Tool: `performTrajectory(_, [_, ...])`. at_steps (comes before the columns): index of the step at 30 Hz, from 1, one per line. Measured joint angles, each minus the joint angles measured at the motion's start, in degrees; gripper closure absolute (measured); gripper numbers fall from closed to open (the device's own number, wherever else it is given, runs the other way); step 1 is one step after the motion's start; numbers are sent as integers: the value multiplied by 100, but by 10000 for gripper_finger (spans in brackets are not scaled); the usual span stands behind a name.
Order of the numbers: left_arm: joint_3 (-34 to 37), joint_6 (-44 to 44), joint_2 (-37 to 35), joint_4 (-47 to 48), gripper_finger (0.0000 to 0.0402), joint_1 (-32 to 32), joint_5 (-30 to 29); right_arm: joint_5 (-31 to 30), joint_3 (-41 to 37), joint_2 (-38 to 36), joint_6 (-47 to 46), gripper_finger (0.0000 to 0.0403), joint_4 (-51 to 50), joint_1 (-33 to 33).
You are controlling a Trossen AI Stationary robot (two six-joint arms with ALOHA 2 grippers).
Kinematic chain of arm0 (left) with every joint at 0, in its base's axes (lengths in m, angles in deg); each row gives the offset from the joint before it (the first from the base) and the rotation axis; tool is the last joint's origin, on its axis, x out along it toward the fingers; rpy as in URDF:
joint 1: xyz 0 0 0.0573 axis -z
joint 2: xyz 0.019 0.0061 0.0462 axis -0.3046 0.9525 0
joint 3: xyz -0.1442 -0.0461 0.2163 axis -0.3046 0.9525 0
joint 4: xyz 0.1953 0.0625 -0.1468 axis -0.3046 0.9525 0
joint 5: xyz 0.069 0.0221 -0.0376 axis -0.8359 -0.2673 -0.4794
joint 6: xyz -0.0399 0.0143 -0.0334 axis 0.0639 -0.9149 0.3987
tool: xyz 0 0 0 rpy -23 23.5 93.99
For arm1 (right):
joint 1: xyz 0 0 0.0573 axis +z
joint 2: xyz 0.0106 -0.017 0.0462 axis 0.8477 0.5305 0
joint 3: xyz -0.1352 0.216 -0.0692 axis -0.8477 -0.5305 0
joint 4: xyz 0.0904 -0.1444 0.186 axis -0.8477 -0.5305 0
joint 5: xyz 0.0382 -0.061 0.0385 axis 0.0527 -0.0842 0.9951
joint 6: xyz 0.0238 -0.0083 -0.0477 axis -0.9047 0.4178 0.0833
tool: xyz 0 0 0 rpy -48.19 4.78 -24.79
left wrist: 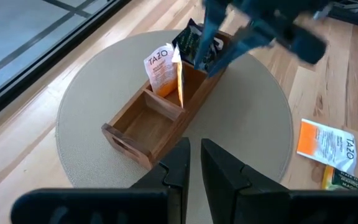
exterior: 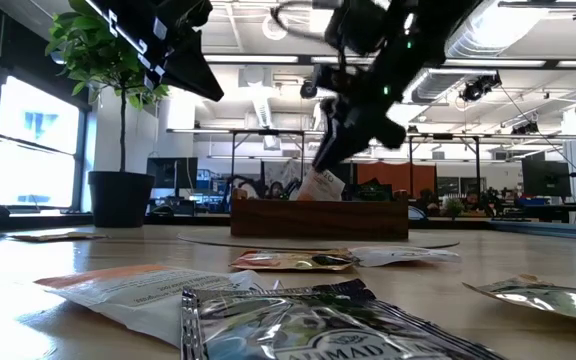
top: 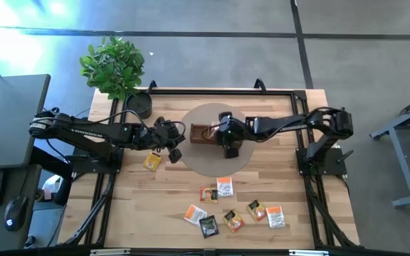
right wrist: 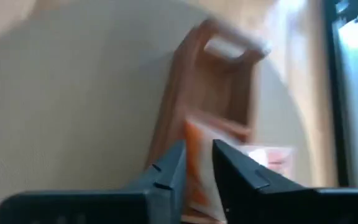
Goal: Pick & Place Tea
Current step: Put the white tea bag into the middle section of the wooden organizer
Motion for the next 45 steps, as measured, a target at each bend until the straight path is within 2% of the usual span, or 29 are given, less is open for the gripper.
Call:
performTrajectory(4, [0, -1, 0, 23, 363, 1, 52, -328, -59, 370, 139, 394, -35, -5])
performTrajectory(9, [0, -1, 0, 23, 363, 0, 54, -506, -57, 679, 326, 383, 436, -32])
performTrajectory(14, [0, -1, 0, 17, 363, -1, 52, -519, -57, 789, 560, 399, 879, -191])
performTrajectory(20, [0, -1, 0, 19, 363, 0, 52, -770, -56, 788, 624, 400, 871, -256])
performTrajectory(28, [0, -1, 0, 19, 363, -1, 52, -909, -46, 765, 717, 400, 796, -3])
performTrajectory(33, [0, 1, 0, 14, 363, 0, 49, -1263, -46, 384, 689, 396, 540, 283])
performTrajectory(37, [0, -2, 0, 10, 363, 0, 110, -965, -46, -246, 179, 400, 25, 563])
performTrajectory(42, [0, -22, 188, 66, 363, 1, 293, 222, -43, -937, -1161, 388, -390, 985])
performTrajectory(45, [-3, -258, 306, 22, 363, 0, 342, 289, -50, -993, -1379, 374, -748, 1410])
